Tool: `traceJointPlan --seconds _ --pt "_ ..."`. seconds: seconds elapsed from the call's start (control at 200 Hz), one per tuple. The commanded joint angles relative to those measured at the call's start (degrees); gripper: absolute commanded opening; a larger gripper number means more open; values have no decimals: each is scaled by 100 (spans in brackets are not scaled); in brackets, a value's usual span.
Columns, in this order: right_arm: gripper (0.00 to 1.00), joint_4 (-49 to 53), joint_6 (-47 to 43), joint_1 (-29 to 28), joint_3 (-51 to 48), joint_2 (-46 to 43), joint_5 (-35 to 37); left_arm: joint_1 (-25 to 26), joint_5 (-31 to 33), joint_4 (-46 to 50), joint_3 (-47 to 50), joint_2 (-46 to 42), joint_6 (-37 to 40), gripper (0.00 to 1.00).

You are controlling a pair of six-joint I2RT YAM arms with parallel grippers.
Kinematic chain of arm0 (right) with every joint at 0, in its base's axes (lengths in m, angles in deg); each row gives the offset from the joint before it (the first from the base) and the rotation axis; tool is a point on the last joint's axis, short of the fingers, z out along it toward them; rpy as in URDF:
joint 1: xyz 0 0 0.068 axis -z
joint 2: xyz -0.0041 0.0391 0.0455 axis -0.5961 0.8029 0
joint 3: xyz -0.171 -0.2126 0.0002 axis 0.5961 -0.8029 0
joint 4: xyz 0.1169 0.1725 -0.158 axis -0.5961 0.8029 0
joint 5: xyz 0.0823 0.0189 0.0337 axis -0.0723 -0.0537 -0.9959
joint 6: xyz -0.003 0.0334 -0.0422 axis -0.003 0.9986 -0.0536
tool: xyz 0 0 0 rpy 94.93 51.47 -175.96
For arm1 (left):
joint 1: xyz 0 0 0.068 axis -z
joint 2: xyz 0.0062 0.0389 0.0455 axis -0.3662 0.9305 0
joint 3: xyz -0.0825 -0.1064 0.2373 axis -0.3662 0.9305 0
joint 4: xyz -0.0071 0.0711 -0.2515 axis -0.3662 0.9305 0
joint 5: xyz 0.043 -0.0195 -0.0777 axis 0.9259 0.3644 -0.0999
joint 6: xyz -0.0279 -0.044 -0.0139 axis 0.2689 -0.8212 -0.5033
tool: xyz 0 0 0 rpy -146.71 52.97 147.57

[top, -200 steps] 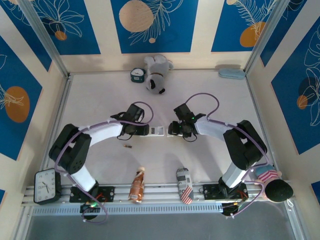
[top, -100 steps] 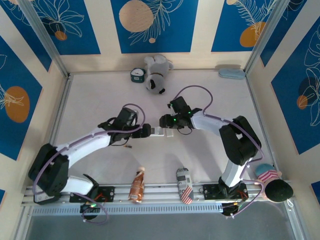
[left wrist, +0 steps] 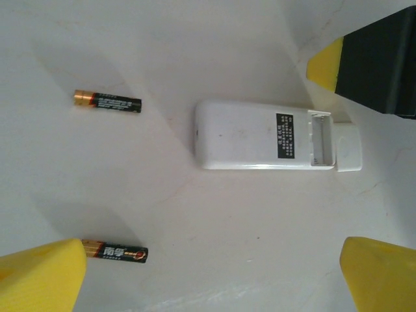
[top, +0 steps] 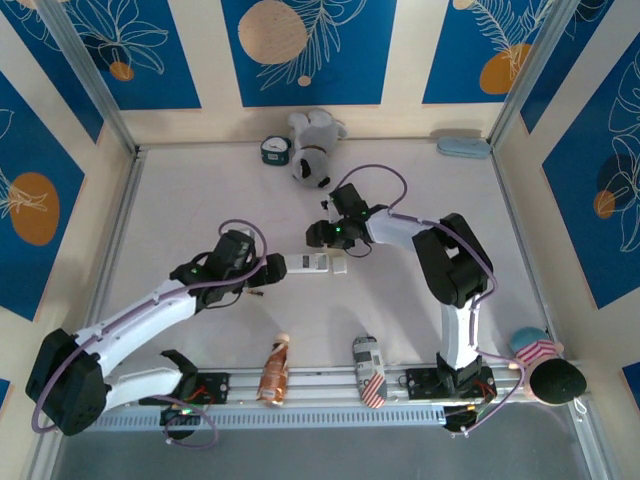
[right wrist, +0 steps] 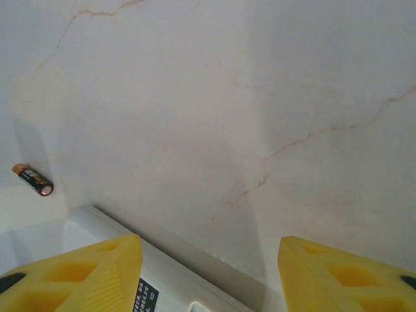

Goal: Load the batteries into the remote control

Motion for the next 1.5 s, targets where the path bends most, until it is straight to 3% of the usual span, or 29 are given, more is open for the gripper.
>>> traceJointPlan --seconds 0.0,0.665,1.185,1.495 --pt "59 76 -45 -120 44 -7 -250 67 240 236 52 -199 -26 100" --pt "58 -175 435 -810 -1247 -1031 198 68 373 172 228 -305 67 100" --pt "58 -101 387 -804 -1198 -1072 290 72 425 148 342 -341 173 100" --pt "62 -13 151 -651 -1338 -1695 612 67 609 243 430 -40 -32 96"
